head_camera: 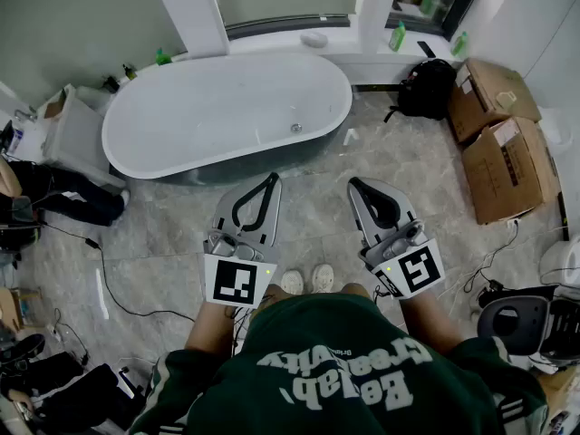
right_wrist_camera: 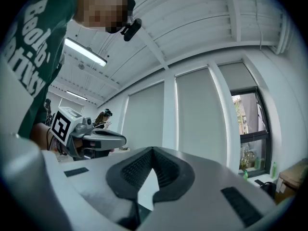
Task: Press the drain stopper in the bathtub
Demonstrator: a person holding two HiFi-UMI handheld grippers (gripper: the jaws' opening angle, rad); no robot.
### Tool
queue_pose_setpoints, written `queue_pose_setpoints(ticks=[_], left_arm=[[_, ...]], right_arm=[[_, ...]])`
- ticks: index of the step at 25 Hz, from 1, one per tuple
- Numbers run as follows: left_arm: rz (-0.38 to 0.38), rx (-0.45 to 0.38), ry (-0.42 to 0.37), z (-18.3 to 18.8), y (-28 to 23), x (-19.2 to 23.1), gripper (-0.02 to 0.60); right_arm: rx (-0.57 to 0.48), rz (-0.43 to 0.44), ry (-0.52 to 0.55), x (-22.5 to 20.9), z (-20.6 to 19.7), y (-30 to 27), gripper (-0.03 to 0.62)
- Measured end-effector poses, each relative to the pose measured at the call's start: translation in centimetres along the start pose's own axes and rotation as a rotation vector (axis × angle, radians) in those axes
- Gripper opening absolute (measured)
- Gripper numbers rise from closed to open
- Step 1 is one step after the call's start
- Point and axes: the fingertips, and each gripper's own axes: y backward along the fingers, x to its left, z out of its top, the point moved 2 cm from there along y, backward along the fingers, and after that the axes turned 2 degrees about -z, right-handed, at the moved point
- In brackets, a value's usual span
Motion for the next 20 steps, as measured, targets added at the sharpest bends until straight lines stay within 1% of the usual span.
queue_pose_setpoints(ticks=[4, 9, 12, 20], left_arm=[[-0.003, -0.018, 0.068, 0.0, -0.1, -0.4, 0.008], [0.004, -0.013, 0.071, 0.0, -0.3, -0.4, 0.008], [0.004, -0.007, 0.081, -0.1, -0.3, -0.8, 0.008], [0.027, -0.021, 0.164, 0.4, -0.7, -1.9, 0.008]], right_arm=[[-0.001, -0.015, -0.006, -0.3, -0.1, 0.6, 0.009], [0.004, -0.009, -0.028, -0.7, -0.3, 0.9, 0.009], [0.018, -0.02, -0.039, -1.0, -0.9, 1.4, 0.009], [0.021, -0.027, -0.057, -2.4, -1.6, 3.0, 0.009]])
